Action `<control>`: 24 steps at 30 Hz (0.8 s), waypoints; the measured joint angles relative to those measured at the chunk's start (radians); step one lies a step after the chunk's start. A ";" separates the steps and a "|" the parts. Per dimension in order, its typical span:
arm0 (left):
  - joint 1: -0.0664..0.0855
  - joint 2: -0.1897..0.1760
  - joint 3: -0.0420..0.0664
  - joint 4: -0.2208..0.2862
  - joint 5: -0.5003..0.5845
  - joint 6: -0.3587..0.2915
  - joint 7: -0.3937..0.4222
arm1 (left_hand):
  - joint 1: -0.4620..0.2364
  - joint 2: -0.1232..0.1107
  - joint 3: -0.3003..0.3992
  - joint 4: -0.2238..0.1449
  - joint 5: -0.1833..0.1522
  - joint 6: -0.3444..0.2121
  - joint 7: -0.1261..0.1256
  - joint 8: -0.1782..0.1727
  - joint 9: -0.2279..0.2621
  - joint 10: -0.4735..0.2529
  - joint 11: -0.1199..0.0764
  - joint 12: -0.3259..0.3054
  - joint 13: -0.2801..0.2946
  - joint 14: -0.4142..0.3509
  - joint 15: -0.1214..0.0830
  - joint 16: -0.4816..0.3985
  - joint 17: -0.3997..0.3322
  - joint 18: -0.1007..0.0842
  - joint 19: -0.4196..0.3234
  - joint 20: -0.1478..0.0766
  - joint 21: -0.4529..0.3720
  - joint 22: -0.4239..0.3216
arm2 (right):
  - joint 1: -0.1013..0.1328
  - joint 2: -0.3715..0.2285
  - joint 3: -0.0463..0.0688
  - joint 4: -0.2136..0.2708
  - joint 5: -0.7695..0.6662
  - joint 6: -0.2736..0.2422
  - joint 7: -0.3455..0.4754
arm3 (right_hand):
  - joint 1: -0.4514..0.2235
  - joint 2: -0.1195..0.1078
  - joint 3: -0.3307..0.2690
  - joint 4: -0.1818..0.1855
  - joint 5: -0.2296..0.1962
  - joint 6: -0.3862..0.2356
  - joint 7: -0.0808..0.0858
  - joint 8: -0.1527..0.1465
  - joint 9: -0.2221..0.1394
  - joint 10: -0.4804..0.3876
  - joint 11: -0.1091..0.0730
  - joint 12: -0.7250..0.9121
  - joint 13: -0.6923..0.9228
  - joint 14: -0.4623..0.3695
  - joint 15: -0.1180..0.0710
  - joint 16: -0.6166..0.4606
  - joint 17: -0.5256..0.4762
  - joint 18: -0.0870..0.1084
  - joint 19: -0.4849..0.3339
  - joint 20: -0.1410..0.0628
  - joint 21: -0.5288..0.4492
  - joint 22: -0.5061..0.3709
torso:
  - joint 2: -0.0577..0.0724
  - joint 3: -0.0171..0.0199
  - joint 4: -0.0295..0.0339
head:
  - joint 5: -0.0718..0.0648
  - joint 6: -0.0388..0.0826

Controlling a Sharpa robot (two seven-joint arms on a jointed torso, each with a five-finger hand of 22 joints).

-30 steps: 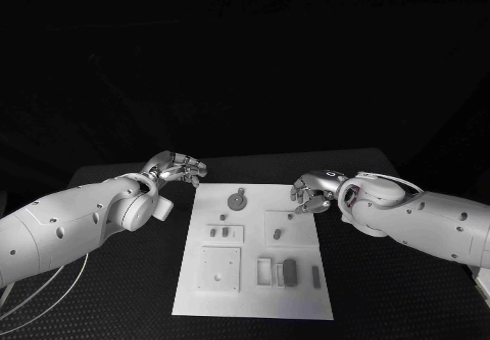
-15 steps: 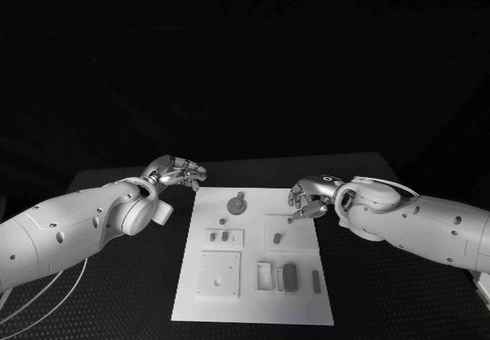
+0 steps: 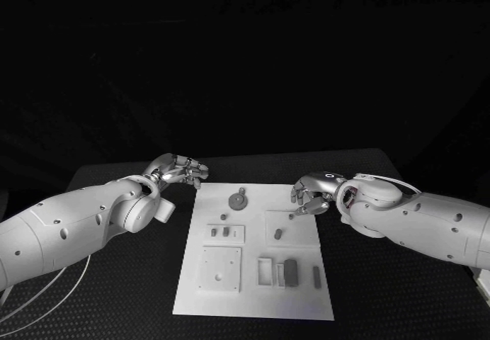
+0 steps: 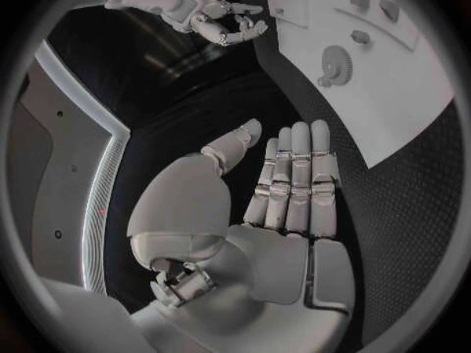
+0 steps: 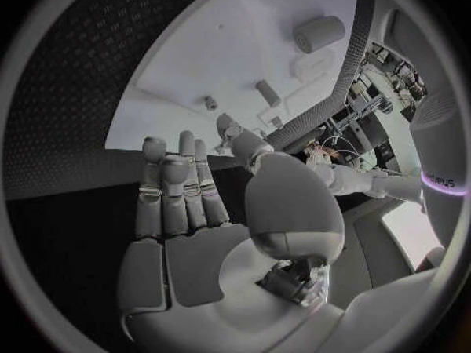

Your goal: Assemble the parts on the task board

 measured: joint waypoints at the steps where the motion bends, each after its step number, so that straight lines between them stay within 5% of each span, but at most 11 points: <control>1: -0.001 0.003 -0.001 -0.001 0.000 0.000 0.000 | 0.000 0.000 0.000 0.000 0.000 0.000 0.000 0.000 0.000 0.000 0.000 0.000 0.000 0.000 0.000 0.000 0.000 0.001 0.000 0.000 0.000 0.000 | 0.000 0.001 0.000 0.000 -0.001 0.000 0.000 | 0.002 -0.002 0.000 0.000 0.000 -0.001 0.000 0.000 0.000 0.000 0.000 0.000 -0.001 0.000 0.000 0.000 0.000 0.000 0.002 -0.001 0.000 0.000 | 0.000 0.0003 0.0002 | 0.001 -0.001; 12: 0.000 -0.011 0.000 0.005 0.002 0.002 0.004 | 0.000 0.000 0.000 0.000 0.000 0.000 0.000 0.000 -0.001 -0.003 0.003 0.000 0.000 0.000 0.000 0.000 0.002 0.009 0.000 0.000 -0.004 -0.001 | -0.001 0.003 -0.001 0.002 -0.012 0.005 0.000 | 0.013 -0.005 0.000 0.000 0.000 -0.001 0.001 0.000 0.000 0.002 0.002 -0.004 -0.003 0.000 0.000 0.000 0.000 0.000 0.003 0.000 0.000 0.000 | -0.014 0.0010 0.0028 | 0.005 -0.019; 24: 0.000 -0.012 0.000 0.013 0.003 0.002 0.005 | 0.000 0.000 0.000 0.000 0.000 0.000 0.000 0.000 -0.001 -0.003 0.003 0.000 0.000 0.000 0.000 -0.004 0.004 0.008 0.000 0.000 -0.004 -0.001 | -0.002 0.019 -0.026 -0.003 -0.032 0.022 -0.007 | 0.018 0.000 0.000 0.000 0.000 0.002 0.004 0.004 0.000 0.007 -0.001 -0.012 -0.008 0.009 -0.005 0.000 0.000 0.000 0.009 -0.002 0.000 0.000 | -0.016 -0.0008 0.0045 | 0.012 -0.016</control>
